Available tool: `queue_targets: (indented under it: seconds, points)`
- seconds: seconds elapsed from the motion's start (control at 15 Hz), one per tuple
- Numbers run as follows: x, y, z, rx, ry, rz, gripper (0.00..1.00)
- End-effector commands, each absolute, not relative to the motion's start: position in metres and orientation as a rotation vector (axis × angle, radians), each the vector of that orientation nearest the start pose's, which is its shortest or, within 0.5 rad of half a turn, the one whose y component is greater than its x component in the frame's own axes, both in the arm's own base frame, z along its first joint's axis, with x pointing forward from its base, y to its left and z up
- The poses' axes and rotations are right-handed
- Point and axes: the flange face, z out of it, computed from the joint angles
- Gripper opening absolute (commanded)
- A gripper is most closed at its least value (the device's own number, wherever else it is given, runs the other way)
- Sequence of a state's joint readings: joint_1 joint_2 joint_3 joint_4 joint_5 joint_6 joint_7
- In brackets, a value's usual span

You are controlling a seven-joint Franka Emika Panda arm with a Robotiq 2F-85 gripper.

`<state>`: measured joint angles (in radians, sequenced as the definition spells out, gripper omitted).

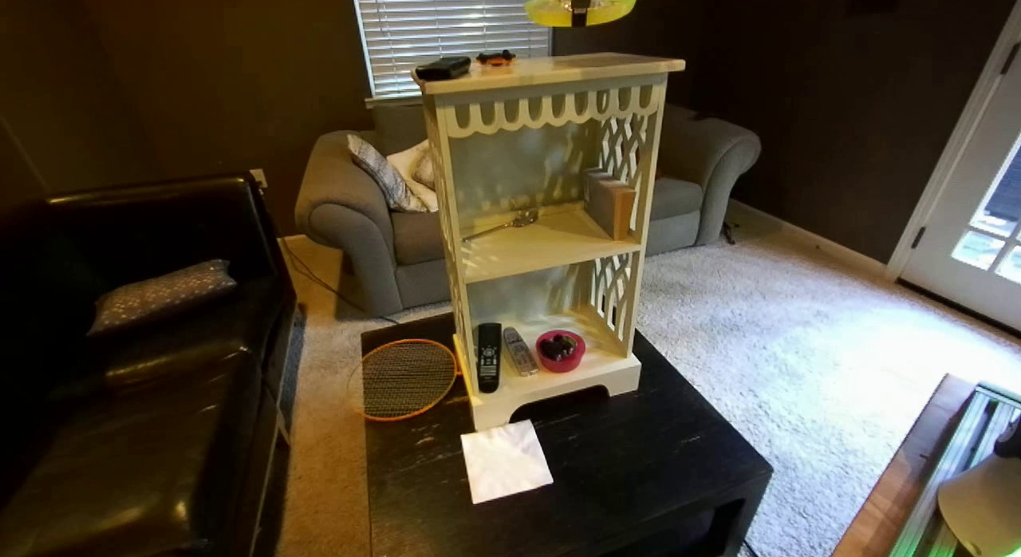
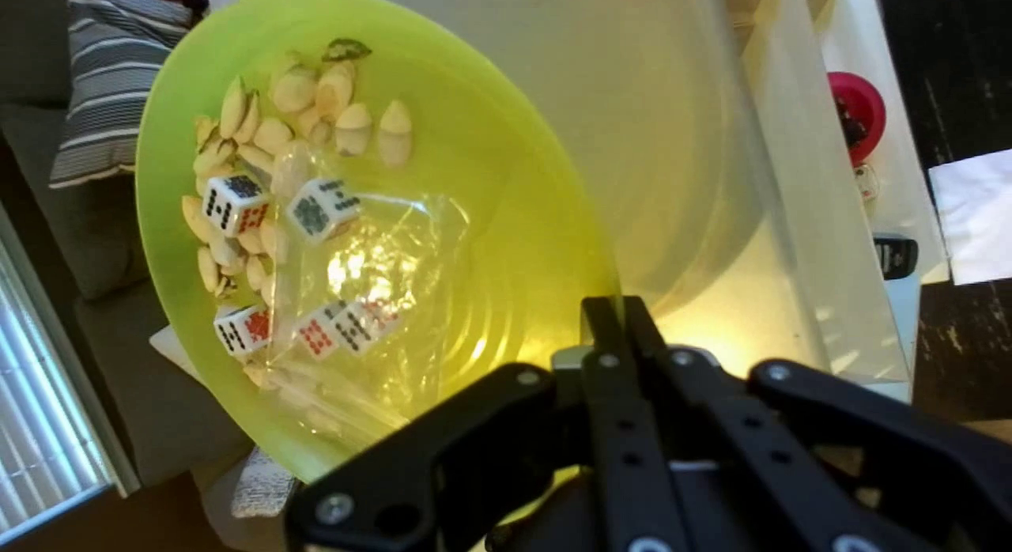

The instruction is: Pick up the yellow plate and place it on the middle shelf

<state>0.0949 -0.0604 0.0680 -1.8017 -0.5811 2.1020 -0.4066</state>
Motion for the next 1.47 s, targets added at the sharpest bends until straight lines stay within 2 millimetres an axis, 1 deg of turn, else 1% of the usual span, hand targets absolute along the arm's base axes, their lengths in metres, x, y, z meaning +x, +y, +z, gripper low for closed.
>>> queue_targets:
  seconds: [0.0, 0.13, 0.4, 0.67, 0.93, 1.0, 1.07, 1.4]
  points:
    - [0.536, 0.089, 0.617, 2.338, 0.947, 0.347, 0.01]
    - [0.523, 0.104, 0.618, 2.325, 0.978, 0.326, 0.01]
    - [0.502, 0.136, 0.606, 2.348, 1.069, 0.301, 0.01]
    - [0.487, 0.159, 0.596, 2.361, 1.092, 0.306, 0.01]
    - [0.471, 0.181, 0.582, 2.332, 1.167, 0.315, 0.01]
    - [0.49, 0.176, 0.584, 2.327, 1.155, 0.287, 0.01]
    - [0.488, 0.179, 0.582, 2.323, 1.164, 0.284, 0.04]
    - [0.49, 0.175, 0.581, 2.328, 1.155, 0.278, 0.04]
